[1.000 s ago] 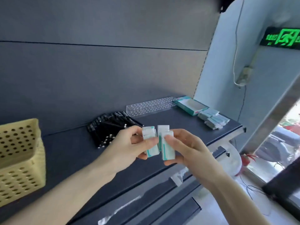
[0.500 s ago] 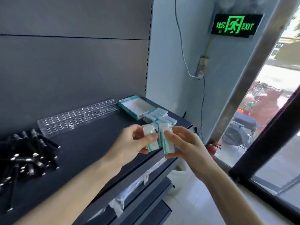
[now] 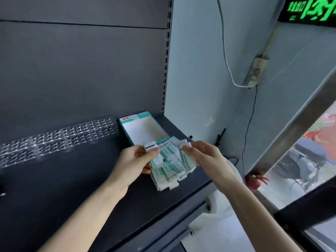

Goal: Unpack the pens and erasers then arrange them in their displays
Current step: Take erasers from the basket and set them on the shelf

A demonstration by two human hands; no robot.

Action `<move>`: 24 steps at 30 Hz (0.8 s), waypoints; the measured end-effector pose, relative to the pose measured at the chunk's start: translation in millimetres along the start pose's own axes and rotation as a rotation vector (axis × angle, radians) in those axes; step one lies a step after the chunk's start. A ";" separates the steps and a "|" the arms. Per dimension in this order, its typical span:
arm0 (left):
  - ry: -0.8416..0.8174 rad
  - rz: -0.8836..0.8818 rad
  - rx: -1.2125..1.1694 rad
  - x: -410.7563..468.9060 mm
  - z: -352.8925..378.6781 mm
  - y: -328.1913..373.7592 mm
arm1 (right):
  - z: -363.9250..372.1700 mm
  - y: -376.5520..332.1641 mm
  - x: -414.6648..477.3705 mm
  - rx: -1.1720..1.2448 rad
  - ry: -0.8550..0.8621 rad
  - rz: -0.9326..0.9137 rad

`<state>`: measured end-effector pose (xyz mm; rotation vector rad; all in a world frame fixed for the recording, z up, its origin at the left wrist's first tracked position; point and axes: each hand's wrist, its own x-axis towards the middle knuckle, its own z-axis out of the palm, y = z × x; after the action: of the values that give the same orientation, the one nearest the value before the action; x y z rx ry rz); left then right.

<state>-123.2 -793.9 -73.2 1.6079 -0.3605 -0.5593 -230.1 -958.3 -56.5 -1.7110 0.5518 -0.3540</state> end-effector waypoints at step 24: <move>0.429 -0.236 0.324 23.4 11.3 -18.3 | -50.9 61.2 83.9 -0.314 -0.342 -0.070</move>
<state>-111.7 -813.8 -95.1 2.0457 0.0667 -0.3267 -196.3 -1054.6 -110.8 -2.0434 0.3060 -0.0185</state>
